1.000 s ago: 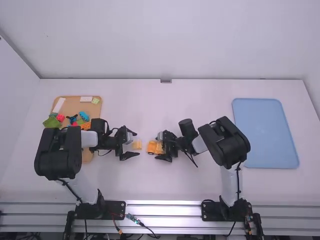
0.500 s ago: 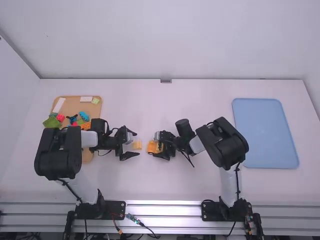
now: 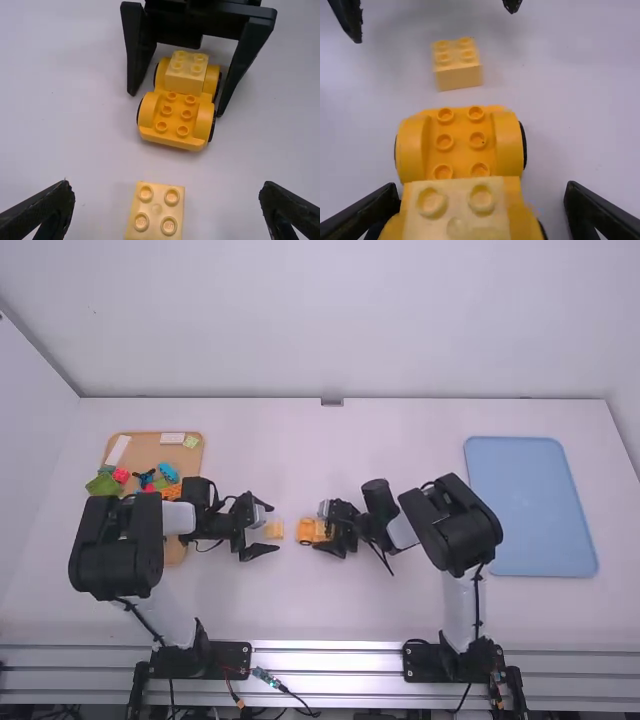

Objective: Assemble lego blocks to make yellow taxi

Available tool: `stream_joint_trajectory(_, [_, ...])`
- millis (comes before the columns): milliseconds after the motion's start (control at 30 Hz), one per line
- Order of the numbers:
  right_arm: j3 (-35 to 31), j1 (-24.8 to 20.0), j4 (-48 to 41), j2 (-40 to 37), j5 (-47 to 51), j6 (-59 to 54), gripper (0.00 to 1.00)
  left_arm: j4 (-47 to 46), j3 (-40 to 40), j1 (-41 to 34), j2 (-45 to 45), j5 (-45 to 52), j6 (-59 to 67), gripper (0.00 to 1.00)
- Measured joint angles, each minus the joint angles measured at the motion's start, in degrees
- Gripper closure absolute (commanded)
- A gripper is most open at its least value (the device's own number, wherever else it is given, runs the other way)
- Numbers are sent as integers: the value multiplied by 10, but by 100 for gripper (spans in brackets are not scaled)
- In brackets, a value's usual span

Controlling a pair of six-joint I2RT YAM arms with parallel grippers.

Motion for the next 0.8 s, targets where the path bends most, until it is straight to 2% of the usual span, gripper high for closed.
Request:
stream_joint_trajectory(67, [-5,0,7,0,-1,1,16,0,0,0,0,-2,0,1])
stream_joint_trajectory(267, [-8,0,9,0,-3,2,34,0,0,-8,0,-25,3,1])
stream_joint_trajectory(467, [-8,0,9,0,-3,3,47,-2,0,-13,0,-33,24,1])
stream_joint_trajectory(800, [-8,0,2,0,-19,-12,52,78,-38,-13,0,-45,30,3])
